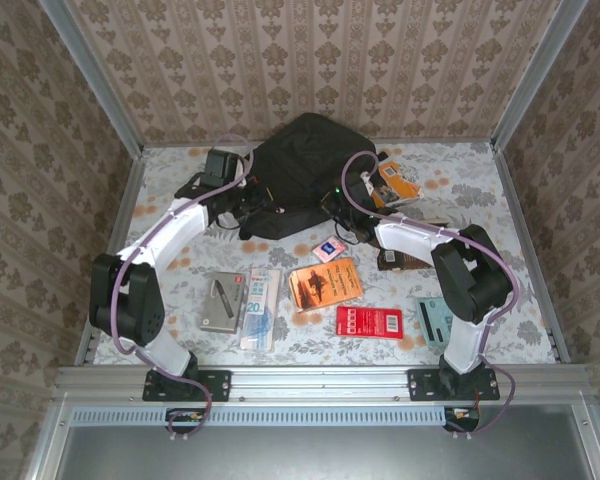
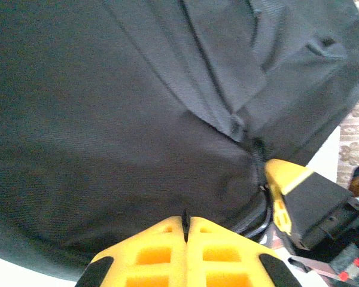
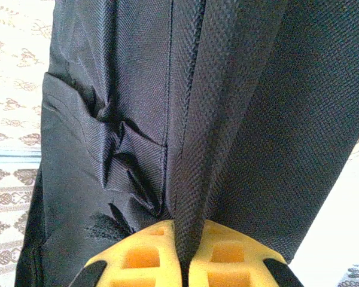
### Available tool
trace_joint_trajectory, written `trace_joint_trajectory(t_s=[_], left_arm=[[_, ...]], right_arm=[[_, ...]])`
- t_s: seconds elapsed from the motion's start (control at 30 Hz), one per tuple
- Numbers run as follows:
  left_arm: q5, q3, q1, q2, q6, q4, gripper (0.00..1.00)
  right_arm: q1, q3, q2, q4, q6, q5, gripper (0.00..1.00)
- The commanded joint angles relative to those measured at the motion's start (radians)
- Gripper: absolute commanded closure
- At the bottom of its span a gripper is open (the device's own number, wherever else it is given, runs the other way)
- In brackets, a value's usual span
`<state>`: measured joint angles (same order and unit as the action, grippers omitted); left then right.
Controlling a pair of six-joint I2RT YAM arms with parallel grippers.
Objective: Pack the student bag
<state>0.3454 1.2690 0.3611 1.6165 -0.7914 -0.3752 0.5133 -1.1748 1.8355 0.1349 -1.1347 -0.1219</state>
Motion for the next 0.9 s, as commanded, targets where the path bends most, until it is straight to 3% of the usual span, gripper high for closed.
trace_joint_trajectory(t_s=[0.0, 0.43, 0.67, 0.87], left_arm=[[-0.055, -0.013, -0.042, -0.037, 0.037, -0.014, 1.0], [-0.107, -0.039, -0.097, -0.069, 0.099, -0.072, 1.0], [-0.133, -0.061, -0.102, -0.099, 0.123, -0.095, 1.0], [-0.111, -0.099, -0.091, -0.144, 0.125, -0.079, 1.0]], right_arm=[[-0.014, 0.007, -0.032, 0.038, 0.102, -0.002, 1.0], [-0.169, 0.029, 0.004, 0.008, 0.243, 0.362, 1.0], [-0.215, -0.089, 0.049, -0.181, 0.384, 0.386, 1.0], [-0.228, -0.325, 0.163, -0.478, 0.492, 0.293, 1.0]])
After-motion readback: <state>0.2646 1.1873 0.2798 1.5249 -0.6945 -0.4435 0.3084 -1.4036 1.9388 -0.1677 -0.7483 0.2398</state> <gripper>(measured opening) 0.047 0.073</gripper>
